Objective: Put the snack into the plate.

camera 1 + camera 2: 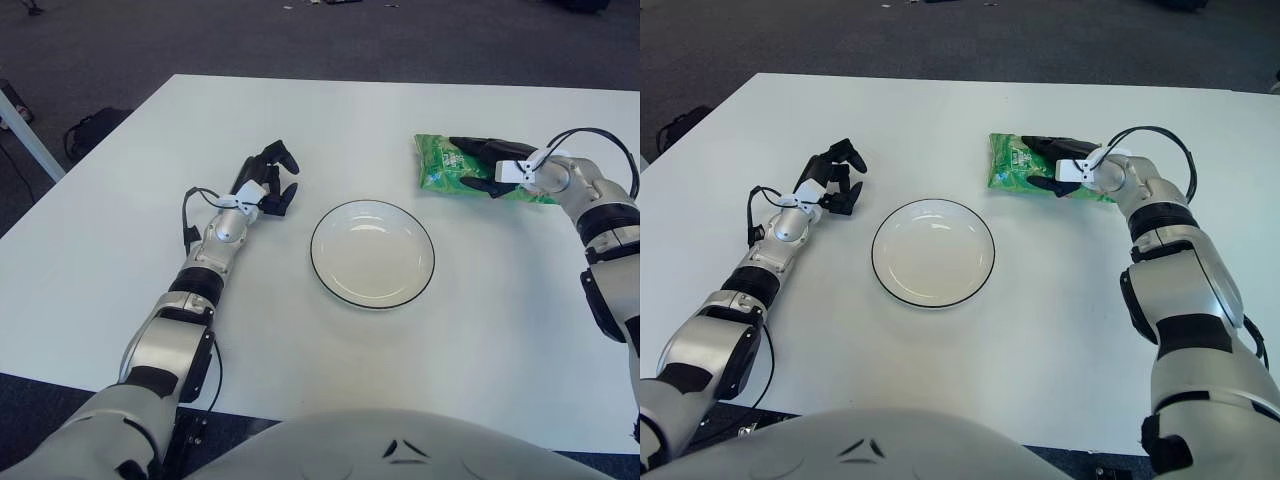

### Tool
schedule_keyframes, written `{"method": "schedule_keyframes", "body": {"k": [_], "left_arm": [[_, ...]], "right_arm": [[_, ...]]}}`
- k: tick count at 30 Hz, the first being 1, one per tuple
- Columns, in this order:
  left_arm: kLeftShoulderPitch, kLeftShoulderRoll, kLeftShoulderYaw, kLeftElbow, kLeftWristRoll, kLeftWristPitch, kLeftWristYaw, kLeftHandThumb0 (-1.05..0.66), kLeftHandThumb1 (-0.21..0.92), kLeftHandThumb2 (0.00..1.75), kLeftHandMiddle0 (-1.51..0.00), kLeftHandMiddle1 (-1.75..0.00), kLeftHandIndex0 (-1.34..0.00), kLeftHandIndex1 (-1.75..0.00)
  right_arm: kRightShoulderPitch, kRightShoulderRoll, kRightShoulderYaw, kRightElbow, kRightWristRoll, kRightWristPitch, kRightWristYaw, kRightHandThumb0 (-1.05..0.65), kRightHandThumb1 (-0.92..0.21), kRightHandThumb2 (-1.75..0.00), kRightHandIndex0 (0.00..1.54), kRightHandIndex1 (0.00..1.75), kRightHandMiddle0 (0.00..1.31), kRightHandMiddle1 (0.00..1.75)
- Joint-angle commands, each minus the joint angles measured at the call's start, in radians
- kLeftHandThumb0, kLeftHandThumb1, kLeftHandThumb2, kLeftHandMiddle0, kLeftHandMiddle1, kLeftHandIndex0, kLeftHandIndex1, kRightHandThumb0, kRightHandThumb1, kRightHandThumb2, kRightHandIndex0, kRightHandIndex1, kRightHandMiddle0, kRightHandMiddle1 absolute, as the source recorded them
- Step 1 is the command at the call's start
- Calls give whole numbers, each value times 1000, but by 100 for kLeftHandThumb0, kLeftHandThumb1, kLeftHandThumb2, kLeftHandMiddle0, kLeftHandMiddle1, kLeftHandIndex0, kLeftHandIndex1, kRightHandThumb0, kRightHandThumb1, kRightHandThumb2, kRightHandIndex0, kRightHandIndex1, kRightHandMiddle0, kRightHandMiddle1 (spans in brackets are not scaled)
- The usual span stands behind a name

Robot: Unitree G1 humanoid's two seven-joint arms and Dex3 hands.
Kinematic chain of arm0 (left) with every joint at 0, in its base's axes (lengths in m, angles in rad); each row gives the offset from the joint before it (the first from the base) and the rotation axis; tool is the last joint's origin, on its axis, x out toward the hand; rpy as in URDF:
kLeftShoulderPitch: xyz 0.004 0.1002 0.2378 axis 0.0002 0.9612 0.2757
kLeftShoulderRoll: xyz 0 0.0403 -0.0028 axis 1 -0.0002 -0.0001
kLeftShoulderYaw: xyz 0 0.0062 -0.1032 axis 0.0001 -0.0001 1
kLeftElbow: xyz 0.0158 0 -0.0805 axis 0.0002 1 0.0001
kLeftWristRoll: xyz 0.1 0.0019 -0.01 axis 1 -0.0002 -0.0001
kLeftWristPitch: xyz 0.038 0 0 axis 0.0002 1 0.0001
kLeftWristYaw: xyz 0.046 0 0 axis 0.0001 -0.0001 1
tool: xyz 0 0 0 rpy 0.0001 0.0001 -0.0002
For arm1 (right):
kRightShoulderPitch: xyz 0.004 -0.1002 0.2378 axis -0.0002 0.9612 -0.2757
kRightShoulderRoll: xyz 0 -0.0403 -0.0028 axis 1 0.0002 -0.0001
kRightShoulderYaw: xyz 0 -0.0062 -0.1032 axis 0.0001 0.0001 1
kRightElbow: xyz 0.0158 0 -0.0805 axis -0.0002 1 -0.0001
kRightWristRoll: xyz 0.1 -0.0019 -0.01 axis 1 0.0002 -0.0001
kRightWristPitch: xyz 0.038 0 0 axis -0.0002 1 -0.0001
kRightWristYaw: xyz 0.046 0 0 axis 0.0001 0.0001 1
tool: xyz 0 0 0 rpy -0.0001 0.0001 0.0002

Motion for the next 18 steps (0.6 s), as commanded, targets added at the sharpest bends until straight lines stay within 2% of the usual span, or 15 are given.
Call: {"method": "schedule_keyframes", "body": {"k": [1, 2, 3, 6, 7, 9, 11, 14, 18], "left_arm": [[104, -23, -15, 61, 20, 4, 28, -46, 38, 124, -104, -175, -56, -175], [104, -23, -17, 60, 24, 7, 32, -46, 38, 123, -103, -175, -56, -175], [104, -23, -18, 60, 27, 8, 35, -46, 39, 123, -103, -175, -55, -175], [106, -23, -20, 58, 30, 10, 38, -45, 39, 122, -103, -175, -55, -175], [106, -24, -21, 57, 29, 11, 38, -45, 39, 122, -103, -175, -55, -175], [106, -24, -22, 57, 29, 13, 38, -45, 39, 122, -103, -175, -55, -175], [107, -24, -23, 56, 28, 16, 36, -45, 39, 122, -103, -175, -55, -175], [108, -25, -23, 55, 28, 18, 35, -45, 39, 122, -103, -175, -55, -175], [109, -24, -25, 53, 30, 17, 35, -45, 40, 122, -104, -175, -55, -175]], "right_arm": [[84, 27, 15, -6, -42, 62, -160, -82, -85, -71, 1, 67, 0, 73], [96, 28, 18, -27, -55, 75, -225, -62, -75, -81, 9, 101, 6, 105], [103, 34, 17, -30, -62, 94, -293, -40, -66, -91, 21, 127, 14, 130], [114, 46, 7, -26, -61, 125, -400, -13, -42, -115, 46, 144, 43, 160], [126, 52, -8, -34, -52, 135, -457, -10, -36, -121, 52, 143, 48, 163], [140, 61, -23, -43, -42, 147, -528, -4, -17, -139, 73, 139, 63, 170], [146, 75, -49, -41, -15, 165, -554, -2, -9, -146, 81, 137, 68, 172], [151, 89, -72, -40, 11, 185, -566, 0, -3, -154, 88, 141, 69, 174], [158, 102, -101, -48, 41, 207, -573, 0, 0, -158, 91, 148, 66, 174]]}}
